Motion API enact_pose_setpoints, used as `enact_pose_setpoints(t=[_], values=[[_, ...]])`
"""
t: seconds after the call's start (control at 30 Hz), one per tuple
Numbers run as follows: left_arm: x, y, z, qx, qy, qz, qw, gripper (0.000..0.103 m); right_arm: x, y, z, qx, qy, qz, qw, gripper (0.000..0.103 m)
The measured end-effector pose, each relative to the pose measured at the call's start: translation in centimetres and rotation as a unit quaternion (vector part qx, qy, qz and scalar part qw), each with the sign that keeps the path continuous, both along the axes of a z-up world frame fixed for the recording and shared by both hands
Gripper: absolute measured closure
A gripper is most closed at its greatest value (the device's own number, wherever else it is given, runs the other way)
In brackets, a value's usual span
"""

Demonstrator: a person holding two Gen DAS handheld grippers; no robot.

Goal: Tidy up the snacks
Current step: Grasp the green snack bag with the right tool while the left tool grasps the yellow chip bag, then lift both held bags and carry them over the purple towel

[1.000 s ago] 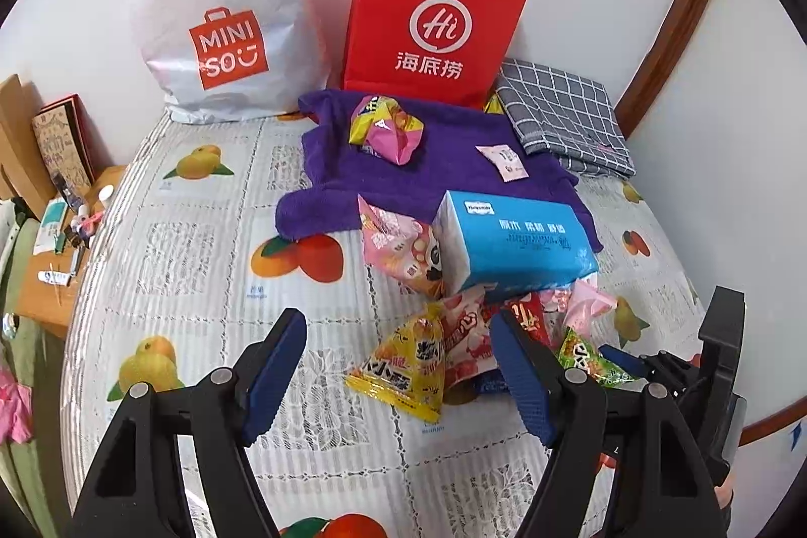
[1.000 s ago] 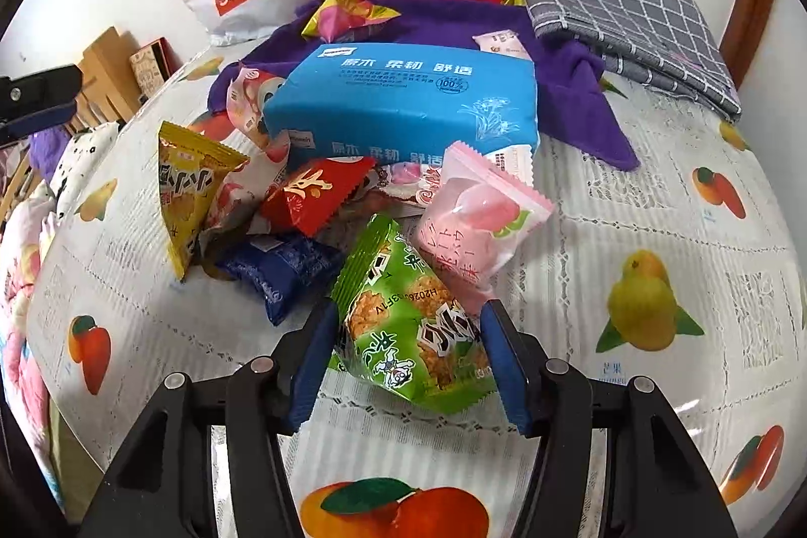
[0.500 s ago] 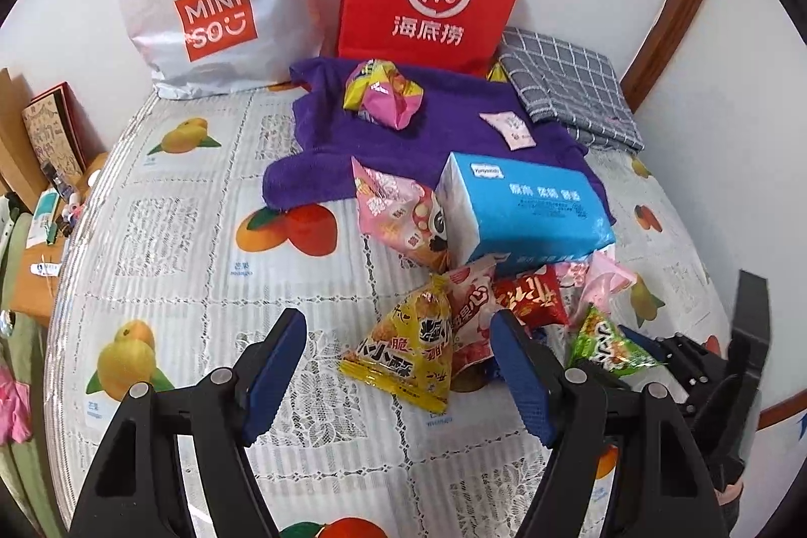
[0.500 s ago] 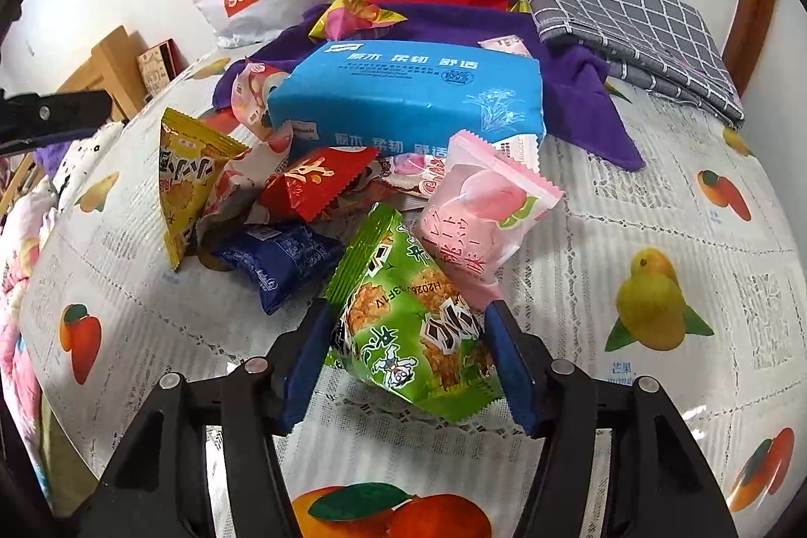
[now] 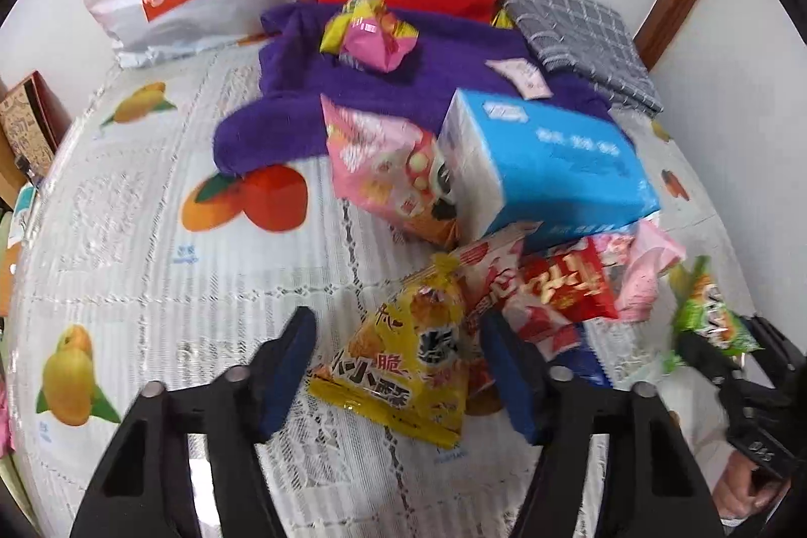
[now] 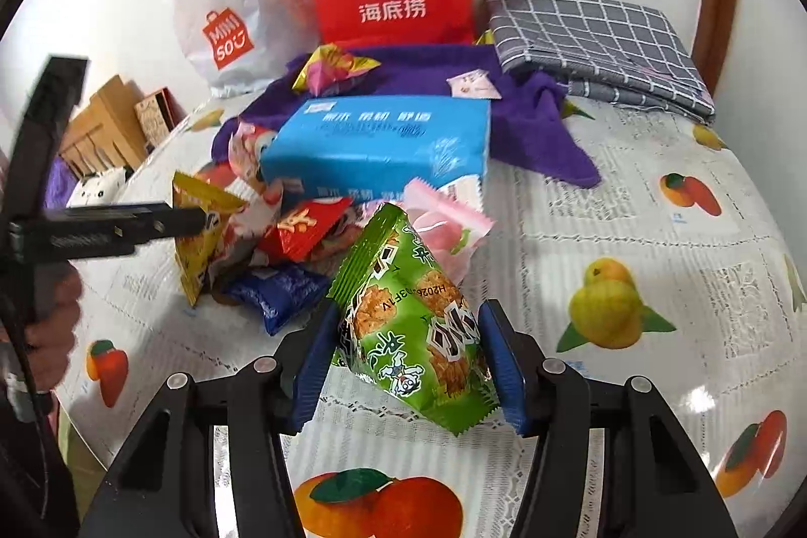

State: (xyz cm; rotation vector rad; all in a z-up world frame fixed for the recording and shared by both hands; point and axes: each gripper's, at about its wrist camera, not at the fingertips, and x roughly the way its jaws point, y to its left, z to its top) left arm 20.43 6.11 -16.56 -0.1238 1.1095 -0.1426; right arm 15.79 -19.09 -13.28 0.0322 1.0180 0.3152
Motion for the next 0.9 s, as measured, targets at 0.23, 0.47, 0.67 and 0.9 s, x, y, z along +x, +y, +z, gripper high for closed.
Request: enact_pose_setpoints(t=[0.23,0.47,0.67,0.9], values=[[-0.2,0.7,0.2,-0.028,-0.008,-0.007,0.9996,0.063,0.0,-0.8,1.4,0.01,-0.013,-0.007,1.0,0.048],[-1.0,1.7,2.5,-0.041,-0.027,-0.008,0.9988,0.063,-0.1,-0.8,3.5,0.022,-0.035,-0.005,0.999,0.049],[-1.4,2.2,4.6,-0.052,-0.047,-0.007,0.9976,0.064,0.1,-0.2,5.0,0.026,-0.047,-0.002,0.999,0.049],[-1.1,2.9,7.0,-0.061,-0.068,-0.003,0.9958,0.064,0.8,0.3,6.8,0.038,-0.061,0.005,0.997,0.05]])
